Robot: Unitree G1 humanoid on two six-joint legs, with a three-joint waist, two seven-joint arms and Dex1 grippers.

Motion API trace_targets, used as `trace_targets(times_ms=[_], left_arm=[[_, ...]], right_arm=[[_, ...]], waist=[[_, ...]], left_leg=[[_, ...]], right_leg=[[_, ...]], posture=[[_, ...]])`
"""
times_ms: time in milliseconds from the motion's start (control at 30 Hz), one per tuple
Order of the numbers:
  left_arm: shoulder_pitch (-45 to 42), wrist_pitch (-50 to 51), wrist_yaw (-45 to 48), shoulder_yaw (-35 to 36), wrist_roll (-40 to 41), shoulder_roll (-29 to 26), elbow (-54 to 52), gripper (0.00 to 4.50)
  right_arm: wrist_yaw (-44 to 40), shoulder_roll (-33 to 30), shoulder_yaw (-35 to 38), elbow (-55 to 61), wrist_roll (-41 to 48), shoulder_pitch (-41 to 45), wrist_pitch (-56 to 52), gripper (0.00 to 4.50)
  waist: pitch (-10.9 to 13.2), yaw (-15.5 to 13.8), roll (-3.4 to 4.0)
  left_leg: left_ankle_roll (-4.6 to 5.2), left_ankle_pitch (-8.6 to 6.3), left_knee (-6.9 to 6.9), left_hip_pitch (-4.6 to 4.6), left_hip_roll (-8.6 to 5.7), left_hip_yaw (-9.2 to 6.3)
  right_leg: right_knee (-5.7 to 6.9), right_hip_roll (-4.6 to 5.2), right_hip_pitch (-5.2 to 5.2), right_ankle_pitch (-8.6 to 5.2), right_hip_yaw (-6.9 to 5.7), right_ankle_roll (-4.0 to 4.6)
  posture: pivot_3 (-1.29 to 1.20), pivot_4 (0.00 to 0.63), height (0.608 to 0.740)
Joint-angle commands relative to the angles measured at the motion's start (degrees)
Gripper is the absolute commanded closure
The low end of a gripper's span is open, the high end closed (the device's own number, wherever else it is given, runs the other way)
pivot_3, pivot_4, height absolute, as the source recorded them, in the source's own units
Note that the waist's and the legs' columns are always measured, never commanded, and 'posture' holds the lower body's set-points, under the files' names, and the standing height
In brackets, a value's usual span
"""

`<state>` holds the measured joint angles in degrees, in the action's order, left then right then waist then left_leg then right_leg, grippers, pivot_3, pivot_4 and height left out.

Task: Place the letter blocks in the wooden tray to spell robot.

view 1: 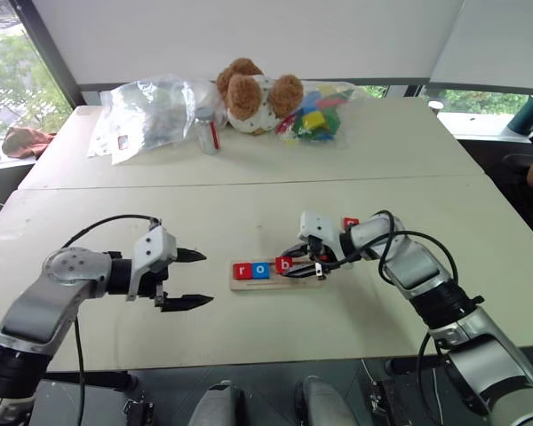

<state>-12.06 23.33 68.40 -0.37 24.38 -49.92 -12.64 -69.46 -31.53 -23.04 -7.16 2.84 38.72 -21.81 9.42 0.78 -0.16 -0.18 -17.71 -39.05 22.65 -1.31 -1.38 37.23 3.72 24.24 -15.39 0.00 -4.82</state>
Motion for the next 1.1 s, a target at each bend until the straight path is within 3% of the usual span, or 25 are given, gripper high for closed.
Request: trace_targets(times_ms=[33, 300, 333, 400, 500, 533, 1100], left_arm=[[-0.84, -0.22, -0.43, 0.13, 0.00, 0.17, -1.39, 0.00], [-1.28, -0.23, -1.00, -0.26, -0.16, 0.53, -1.36, 0.00], [-1.31, -0.27, -1.11, -0.30, -0.20, 0.55, -1.34, 0.00], [-1.47, -0.34, -1.32, -0.43, -0.31, 0.70, -1.24, 0.00], [-1.72, -0.34, -1.58, -0.60, -0.38, 0.94, -1.16, 0.00], [-1.76, -0.34, -1.63, -0.64, -0.39, 0.98, -1.16, 0.00], [-2.95, -1.22, -2.13, -1.53, -1.93, 2.49, 0.05, 0.00]], right_arm=[[0.22, 1.19, 0.15, 0.53, 0.03, 1.50, 0.37, 3.34], [0.02, 1.85, -0.27, -0.02, -0.37, 1.52, 0.87, 3.34], [-0.03, 1.84, -0.29, 0.08, -0.35, 1.45, 0.89, 2.54], [0.02, 1.95, -0.38, 0.30, -0.35, 1.31, 0.86, 1.82], [0.32, 2.22, -0.36, 0.45, -0.41, 1.30, 1.01, 0.24], [0.45, 2.23, -0.33, 0.47, -0.52, 1.34, 1.26, 0.02], [-0.75, 0.55, 0.00, 6.85, 0.72, -1.84, -1.18, 0.02]], waist=[[0.00, -0.01, 0.00], [0.00, -0.04, 0.00], [0.00, -0.03, 0.00], [0.00, -0.02, 0.00], [0.00, -0.02, 0.00], [0.00, -0.02, 0.00], [0.00, -0.05, 0.00]], left_leg=[[0.00, 0.00, 0.00, 0.00, 0.00, 0.00], [0.00, 0.00, -0.01, 0.00, 0.00, 0.00], [0.00, 0.00, -0.01, 0.00, 0.00, 0.01], [0.00, 0.00, -0.01, 0.00, 0.00, 0.01], [0.00, 0.00, -0.01, 0.00, 0.00, 0.01], [0.00, 0.00, -0.01, 0.00, 0.00, 0.01], [-0.01, 0.00, -0.02, 0.00, 0.00, 0.01]], right_leg=[[0.00, 0.00, 0.00, 0.00, 0.00, 0.00], [0.01, -0.01, 0.00, 0.00, 0.00, 0.00], [0.01, -0.01, 0.00, 0.00, 0.00, 0.00], [0.01, -0.01, 0.00, 0.00, 0.00, 0.00], [0.01, -0.02, 0.00, 0.00, 0.00, 0.00], [0.01, -0.02, 0.00, 0.00, 0.00, 0.00], [0.02, -0.03, 0.00, 0.00, 0.00, 0.00]], posture=[[0.00, 0.150, 0.740], [0.00, 0.150, 0.740], [0.00, 0.150, 0.740], [0.00, 0.150, 0.740], [0.00, 0.150, 0.740], [0.00, 0.150, 0.740], [0.00, 0.150, 0.740]])
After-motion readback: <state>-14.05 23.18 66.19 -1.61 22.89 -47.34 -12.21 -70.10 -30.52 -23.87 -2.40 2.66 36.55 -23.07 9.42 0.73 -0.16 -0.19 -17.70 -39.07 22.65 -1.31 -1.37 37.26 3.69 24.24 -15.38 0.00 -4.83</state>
